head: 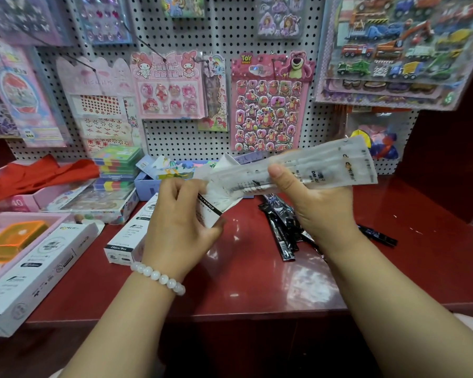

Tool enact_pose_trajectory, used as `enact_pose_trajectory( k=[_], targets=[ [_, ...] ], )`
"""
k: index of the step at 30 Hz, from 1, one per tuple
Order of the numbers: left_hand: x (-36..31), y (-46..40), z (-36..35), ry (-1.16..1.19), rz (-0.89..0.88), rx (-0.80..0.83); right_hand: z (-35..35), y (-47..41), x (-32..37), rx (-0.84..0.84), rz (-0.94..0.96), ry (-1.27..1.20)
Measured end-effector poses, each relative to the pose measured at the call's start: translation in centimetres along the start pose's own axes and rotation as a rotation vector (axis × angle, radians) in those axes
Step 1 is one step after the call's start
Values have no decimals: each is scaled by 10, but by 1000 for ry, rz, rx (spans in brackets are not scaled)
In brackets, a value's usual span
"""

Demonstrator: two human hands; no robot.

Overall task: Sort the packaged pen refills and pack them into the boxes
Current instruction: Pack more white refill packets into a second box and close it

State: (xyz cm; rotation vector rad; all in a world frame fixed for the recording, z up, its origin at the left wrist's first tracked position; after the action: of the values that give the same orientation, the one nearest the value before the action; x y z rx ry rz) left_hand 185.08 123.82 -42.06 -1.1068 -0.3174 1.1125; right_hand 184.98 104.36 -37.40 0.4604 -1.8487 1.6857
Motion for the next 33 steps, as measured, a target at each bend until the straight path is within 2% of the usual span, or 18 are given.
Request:
enact_pose_trajectory(
  k=[8,12,14,16,18,20,22,26,29,31,33],
  targets=[
    [-8,3,-5,-35,-41,21,-11,-27,8,341,-38,54],
    [-10,4,-9,-6,-11,47,-36,-25,7,397,172,265],
    [-10,4,-9,8,-10,29,-41,-24,5,446,73,289],
    [-11,3,-8,23,-17,4,-38,-25,3,414,-32,168],
    [-11,2,-7,27,-17,-12,-30,-25,15,236,33,47],
    [-11,3,-7,27,-11,-31,-27,-24,28,109,145,67],
    [-10,3,-8,33,5,-49,-30,-22,31,109,179,148],
    [-9,3,-11,46,61,-51,-40,-25,19,223,37,430],
    [-10,3,-11,55,102,-50,-42,-30,18,331,-6,535],
    [-10,3,-10,68,140,-43,-40,-36,25,347,15,501],
    [-9,2,-8,102,222,4,-36,-39,37,300,80,348]
  ],
)
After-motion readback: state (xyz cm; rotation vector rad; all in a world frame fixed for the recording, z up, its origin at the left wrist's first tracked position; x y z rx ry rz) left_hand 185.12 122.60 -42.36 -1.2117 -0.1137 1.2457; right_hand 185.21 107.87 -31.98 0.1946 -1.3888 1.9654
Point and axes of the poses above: each hand's wrist, its own y-axis away from the middle knuckle, its own z-axis out of the back of the hand, x = y × z, the point moved 3 cm from there along -y, towards the middle knuckle, and after that the axes turned 4 degrees about -y, right-handed, at the moved point
